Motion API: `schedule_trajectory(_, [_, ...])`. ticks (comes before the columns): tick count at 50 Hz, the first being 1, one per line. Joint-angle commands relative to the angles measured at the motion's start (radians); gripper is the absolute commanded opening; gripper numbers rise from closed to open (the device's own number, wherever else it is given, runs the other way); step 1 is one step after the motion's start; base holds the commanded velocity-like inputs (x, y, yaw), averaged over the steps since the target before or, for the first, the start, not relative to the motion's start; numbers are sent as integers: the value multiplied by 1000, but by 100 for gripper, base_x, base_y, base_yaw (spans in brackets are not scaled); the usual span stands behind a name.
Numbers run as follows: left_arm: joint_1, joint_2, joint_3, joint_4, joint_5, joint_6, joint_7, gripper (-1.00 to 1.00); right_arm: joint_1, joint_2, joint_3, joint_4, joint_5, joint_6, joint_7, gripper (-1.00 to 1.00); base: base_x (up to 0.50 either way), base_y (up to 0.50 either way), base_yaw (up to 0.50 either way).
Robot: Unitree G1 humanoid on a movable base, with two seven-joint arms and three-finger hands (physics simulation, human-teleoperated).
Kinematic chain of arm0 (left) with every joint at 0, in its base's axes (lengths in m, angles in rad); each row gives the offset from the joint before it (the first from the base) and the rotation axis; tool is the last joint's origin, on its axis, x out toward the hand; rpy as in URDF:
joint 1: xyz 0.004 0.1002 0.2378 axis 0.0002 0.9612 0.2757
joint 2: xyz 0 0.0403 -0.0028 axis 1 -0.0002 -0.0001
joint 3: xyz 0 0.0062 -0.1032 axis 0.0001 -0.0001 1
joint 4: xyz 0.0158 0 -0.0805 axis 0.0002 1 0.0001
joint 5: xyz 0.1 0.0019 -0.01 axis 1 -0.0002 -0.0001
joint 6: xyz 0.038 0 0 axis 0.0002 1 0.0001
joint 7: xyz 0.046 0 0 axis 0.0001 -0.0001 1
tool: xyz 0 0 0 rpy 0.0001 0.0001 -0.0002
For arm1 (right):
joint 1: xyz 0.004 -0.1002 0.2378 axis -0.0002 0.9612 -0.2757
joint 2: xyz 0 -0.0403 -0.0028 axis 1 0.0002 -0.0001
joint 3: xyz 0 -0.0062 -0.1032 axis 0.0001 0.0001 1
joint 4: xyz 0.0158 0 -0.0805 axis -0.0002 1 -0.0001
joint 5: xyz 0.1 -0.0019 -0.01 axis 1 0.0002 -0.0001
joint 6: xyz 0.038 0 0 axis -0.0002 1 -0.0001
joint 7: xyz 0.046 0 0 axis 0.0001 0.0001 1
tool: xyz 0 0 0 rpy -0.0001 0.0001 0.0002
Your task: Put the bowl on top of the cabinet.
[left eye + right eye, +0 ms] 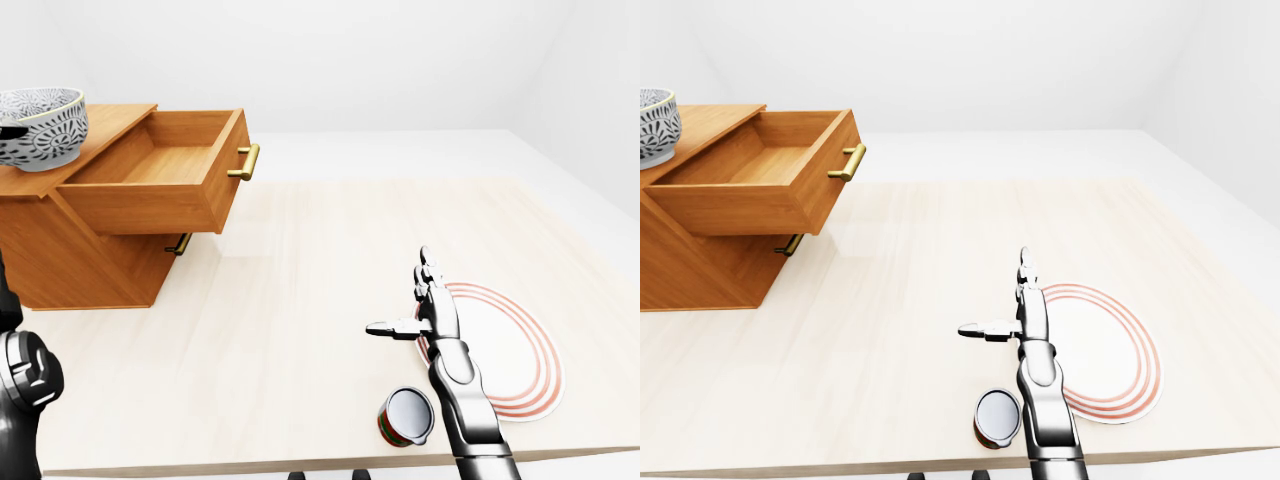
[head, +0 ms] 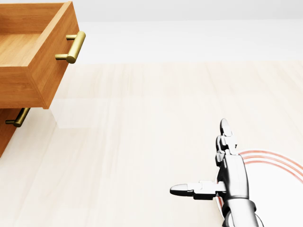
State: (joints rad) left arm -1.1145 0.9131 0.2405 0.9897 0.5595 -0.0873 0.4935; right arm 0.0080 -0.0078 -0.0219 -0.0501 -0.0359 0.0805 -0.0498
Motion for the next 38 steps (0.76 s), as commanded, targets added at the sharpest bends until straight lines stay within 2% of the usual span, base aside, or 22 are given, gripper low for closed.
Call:
schedule_trajectory(1, [180,-28,86,-524,-169,0,-119,100,0,0,0,0,0,0,1,100,0,0,0])
schedule_trajectory(3, [213,-38,106,-626,-202,0,-159,100,1,1,1,-2,-1,2,1,100,0,0,0])
schedule_trajectory(8, [286,-56,141,-818,-240,0,-206,100,-3,0,0,8,0,-4,1,100,0,0,0])
schedule_trajectory(10, [331,-72,164,-940,-264,48,-237,100,-4,0,0,9,0,-4,2,100,0,0,0])
schedule_trajectory(11, [333,-72,165,-945,-265,51,-237,100,-4,0,0,9,0,-5,2,100,0,0,0])
schedule_trajectory(15, [397,-96,196,-1115,-289,111,-275,100,1,0,1,0,-1,-2,1,100,0,0,0])
schedule_trajectory(25, [464,-122,237,-1293,-317,162,-317,100,3,1,3,-5,-3,0,2,100,0,0,0])
schedule_trajectory(26, [478,-129,246,-1334,-327,175,-326,100,3,1,3,-4,-3,-2,2,100,0,0,0])
schedule_trajectory(31, [524,-169,255,-1442,-332,175,-347,100,6,1,4,-9,-4,0,3,100,0,0,0])
schedule_trajectory(38, [536,-213,237,-1461,-299,171,-361,100,7,1,5,-13,-4,0,4,100,0,0,0])
